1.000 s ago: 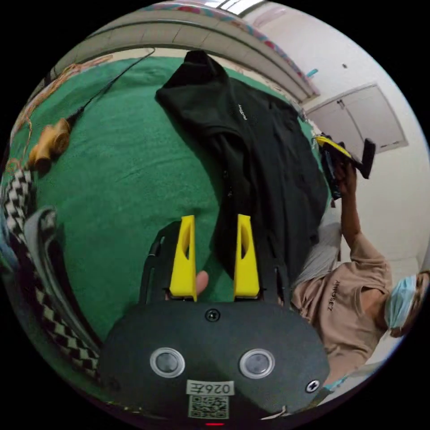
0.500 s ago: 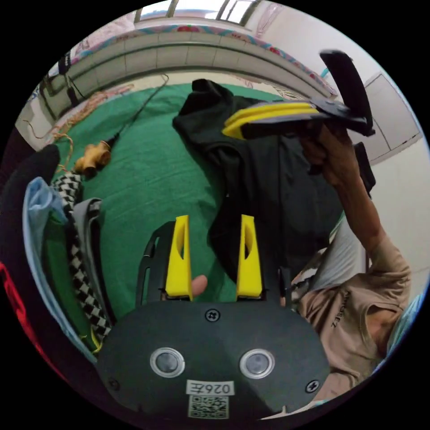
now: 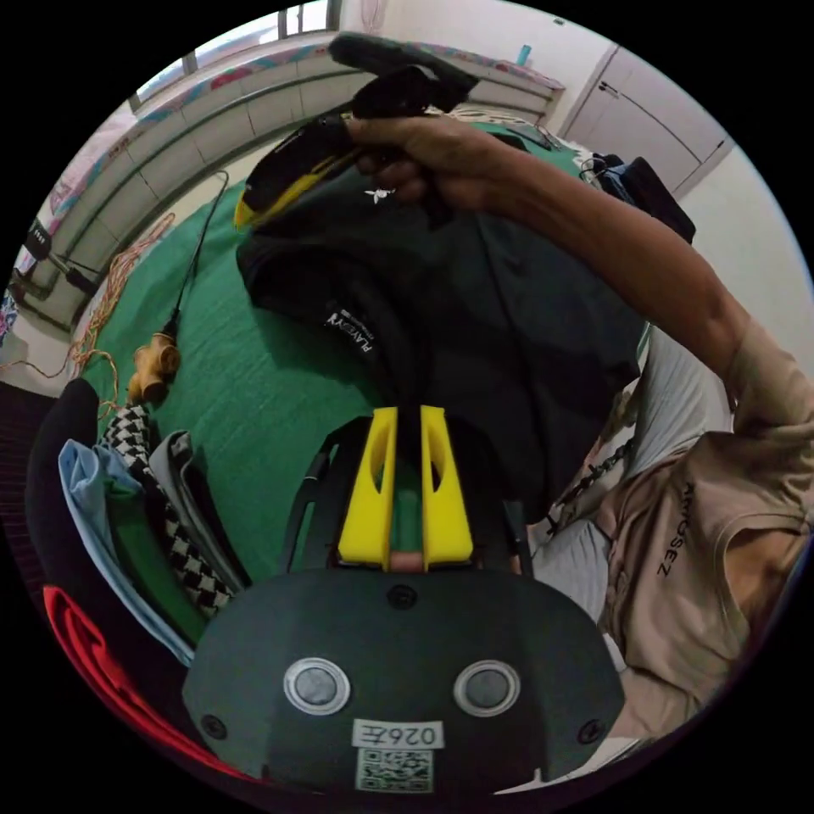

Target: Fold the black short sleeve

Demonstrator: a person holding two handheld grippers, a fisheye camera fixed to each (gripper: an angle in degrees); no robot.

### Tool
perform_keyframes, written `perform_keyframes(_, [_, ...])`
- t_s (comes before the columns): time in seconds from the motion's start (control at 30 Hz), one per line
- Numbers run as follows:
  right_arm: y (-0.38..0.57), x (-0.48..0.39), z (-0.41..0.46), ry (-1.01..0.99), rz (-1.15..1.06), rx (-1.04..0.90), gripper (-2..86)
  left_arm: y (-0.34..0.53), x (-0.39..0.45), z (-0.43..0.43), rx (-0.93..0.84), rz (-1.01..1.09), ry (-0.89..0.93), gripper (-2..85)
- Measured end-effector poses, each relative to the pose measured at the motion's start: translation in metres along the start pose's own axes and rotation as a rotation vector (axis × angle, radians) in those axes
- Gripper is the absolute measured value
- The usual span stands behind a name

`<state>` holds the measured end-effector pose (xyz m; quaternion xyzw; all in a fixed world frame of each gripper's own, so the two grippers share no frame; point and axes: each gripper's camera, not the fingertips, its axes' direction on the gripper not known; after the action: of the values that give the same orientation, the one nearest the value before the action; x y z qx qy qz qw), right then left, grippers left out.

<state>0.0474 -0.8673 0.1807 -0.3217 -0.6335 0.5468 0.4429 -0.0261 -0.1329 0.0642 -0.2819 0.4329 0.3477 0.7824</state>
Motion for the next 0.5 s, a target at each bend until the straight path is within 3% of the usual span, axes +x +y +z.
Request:
perform_keyframes(0.07, [0.007,0.032,-0.001,-0.102,0.09,0.0,8.8,0.003,-0.008,0.011,-0.061,-0.029,0.0,8.4])
perform_keyframes(0.23, [0.063,0.039,-0.013,-0.027,0.056,0.073,6.1,0.014,-0.031,0.039,-0.136,-0.117,0.004,2.1])
perform_keyframes(0.4, [0.113,0.0,0.005,0.097,-0.083,0.077,4.0,0.017,-0.034,0.028,0.073,-0.101,0.196,-0.5])
perform_keyframes(0.5, [0.124,-0.026,0.029,0.148,-0.162,0.062,3.9,0.012,-0.032,0.037,0.103,-0.116,0.208,0.9])
